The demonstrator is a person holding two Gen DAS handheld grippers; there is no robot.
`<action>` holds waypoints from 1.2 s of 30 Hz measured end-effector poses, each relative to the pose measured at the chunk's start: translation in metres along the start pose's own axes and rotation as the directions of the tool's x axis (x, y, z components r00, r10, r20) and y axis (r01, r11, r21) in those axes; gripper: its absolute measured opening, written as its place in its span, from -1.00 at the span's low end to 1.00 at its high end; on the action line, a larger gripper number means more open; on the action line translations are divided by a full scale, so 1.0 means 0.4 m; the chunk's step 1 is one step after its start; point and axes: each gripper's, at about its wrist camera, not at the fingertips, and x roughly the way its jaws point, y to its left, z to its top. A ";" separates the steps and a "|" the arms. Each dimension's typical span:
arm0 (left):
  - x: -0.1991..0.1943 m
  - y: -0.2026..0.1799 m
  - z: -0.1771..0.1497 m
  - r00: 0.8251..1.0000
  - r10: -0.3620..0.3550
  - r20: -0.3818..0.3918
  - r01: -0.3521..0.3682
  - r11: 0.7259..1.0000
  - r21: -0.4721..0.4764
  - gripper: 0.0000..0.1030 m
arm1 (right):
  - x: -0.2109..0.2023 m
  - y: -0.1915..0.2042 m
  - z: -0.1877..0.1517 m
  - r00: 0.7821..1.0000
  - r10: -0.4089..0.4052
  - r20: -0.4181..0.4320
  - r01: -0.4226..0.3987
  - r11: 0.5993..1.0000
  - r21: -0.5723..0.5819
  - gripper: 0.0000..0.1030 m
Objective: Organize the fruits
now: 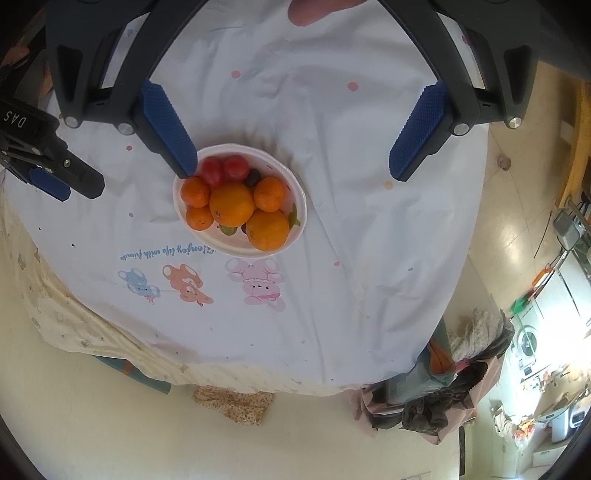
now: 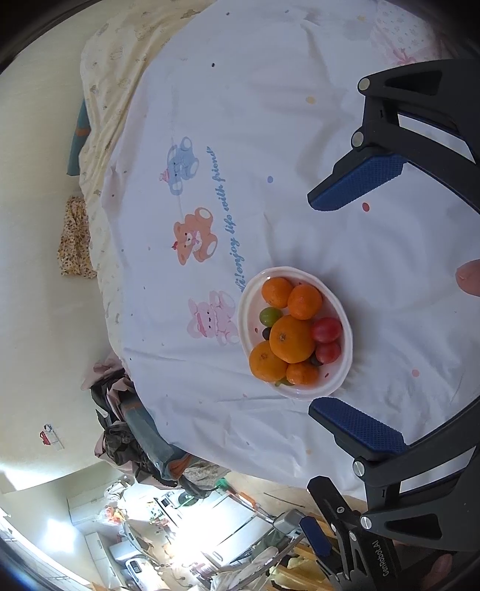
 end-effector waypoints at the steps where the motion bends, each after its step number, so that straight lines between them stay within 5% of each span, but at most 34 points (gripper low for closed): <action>1: 0.000 -0.001 0.000 1.000 0.000 -0.001 0.000 1.000 0.001 0.99 | 0.001 -0.002 0.000 1.000 0.000 -0.002 0.000 1.000 0.005 1.00; 36: 0.004 0.001 -0.009 1.000 0.003 -0.012 -0.003 1.000 -0.001 0.99 | -0.009 -0.013 0.003 1.000 0.006 -0.004 -0.006 1.000 0.019 1.00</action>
